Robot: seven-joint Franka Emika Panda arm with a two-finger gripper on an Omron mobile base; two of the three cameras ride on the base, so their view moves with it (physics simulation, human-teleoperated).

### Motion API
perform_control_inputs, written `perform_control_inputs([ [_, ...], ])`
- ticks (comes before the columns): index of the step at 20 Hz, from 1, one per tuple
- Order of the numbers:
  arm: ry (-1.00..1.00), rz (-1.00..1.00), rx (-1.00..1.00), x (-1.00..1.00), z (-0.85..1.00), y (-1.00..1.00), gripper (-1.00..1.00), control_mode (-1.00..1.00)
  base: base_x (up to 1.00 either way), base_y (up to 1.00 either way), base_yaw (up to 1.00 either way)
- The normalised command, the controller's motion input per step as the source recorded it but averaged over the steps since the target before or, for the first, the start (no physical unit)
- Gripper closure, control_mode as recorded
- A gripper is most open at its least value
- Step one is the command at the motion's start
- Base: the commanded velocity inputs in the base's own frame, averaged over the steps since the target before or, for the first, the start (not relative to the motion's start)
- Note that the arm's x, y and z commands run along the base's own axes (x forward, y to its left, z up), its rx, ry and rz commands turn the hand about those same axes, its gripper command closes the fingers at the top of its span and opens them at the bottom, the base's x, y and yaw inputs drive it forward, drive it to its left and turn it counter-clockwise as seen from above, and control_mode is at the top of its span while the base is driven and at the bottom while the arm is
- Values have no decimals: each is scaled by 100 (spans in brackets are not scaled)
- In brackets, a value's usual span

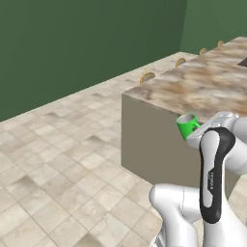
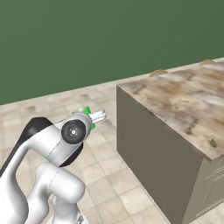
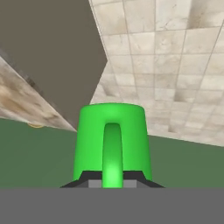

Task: Open the cabinet directly in front. Then move the beer and the mug to the dining counter with the jar on it.

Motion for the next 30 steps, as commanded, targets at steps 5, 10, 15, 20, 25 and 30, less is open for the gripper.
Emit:
perform_control_inputs([
  [5,0,0,0,0,0,0,100,100,71,26,-16],
  [10,0,0,0,0,0,0,100,100,67,21,-19],
  [15,0,0,0,0,0,0,100,100,65,11,-20],
  [20,0,0,0,0,0,0,100,100,65,9,-21],
  [25,0,0,0,0,0,0,100,100,68,9,-21],
  [30,0,0,0,0,0,0,100,100,68,7,-20],
])
